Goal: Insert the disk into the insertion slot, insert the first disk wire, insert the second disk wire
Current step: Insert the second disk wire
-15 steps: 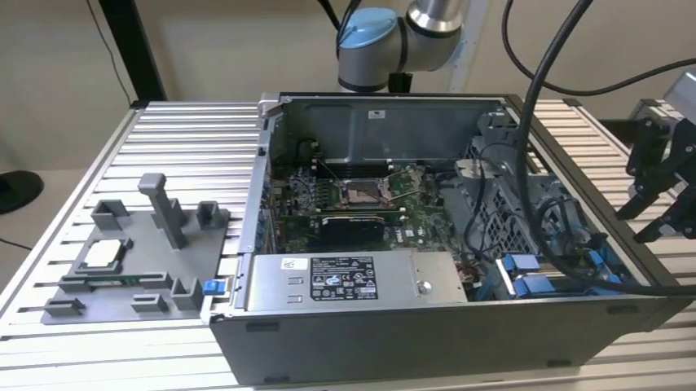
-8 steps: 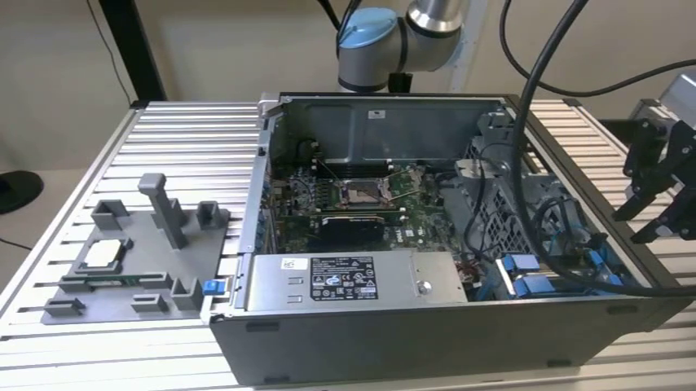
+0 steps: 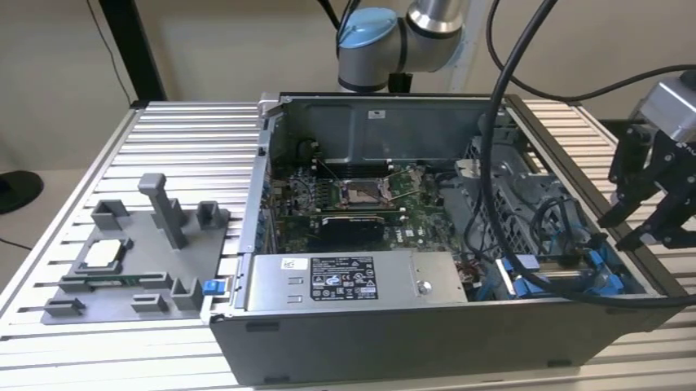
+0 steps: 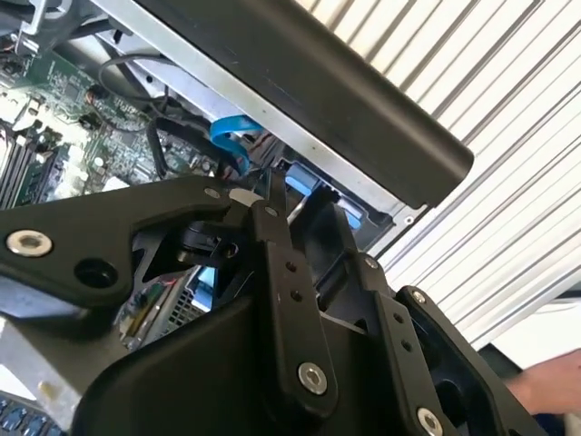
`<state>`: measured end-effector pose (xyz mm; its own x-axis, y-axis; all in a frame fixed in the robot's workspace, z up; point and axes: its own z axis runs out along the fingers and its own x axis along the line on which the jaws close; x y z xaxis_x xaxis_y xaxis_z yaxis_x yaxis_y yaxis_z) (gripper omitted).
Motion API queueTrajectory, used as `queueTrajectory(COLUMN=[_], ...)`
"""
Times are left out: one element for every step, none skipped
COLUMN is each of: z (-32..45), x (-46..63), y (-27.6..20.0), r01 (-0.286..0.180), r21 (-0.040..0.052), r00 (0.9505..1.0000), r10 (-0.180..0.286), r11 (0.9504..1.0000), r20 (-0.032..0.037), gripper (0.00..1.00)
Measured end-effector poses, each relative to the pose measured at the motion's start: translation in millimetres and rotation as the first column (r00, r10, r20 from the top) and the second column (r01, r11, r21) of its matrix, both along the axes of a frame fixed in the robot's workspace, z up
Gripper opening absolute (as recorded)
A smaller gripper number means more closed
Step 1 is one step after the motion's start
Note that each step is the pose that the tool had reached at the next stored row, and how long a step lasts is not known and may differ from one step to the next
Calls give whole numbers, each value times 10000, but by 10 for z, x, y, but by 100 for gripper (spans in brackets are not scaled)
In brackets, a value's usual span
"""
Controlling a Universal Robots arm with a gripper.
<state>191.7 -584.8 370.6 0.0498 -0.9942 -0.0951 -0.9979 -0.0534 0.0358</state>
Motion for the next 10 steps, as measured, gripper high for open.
queueTrajectory(z=[-3,-7,-15,-22,-28,-34,-39,-41,-41,-41], x=[-12,-28,-40,-44,-45,-45,-47,-48,-49,-50], y=[-1,-2,-2,-1,0,1,3,5,8,11], r01=[1,6,12,25,32,39,47,53,60,67], r21=[-2,-4,-2,1,-1,-1,0,-1,-3,-2], r00=[10000,10000,10000,10000,10000,10000,10000,10000,10000,10000], r10=[-1,-6,-12,-25,-32,-39,-47,-53,-60,-67], r11=[10000,10000,10000,10000,10000,10000,10000,10000,10000,10000], r20=[0,0,-1,-1,-1,-1,-1,-1,0,1], gripper=[0,0,0,0,0,0,0,0,0,0])
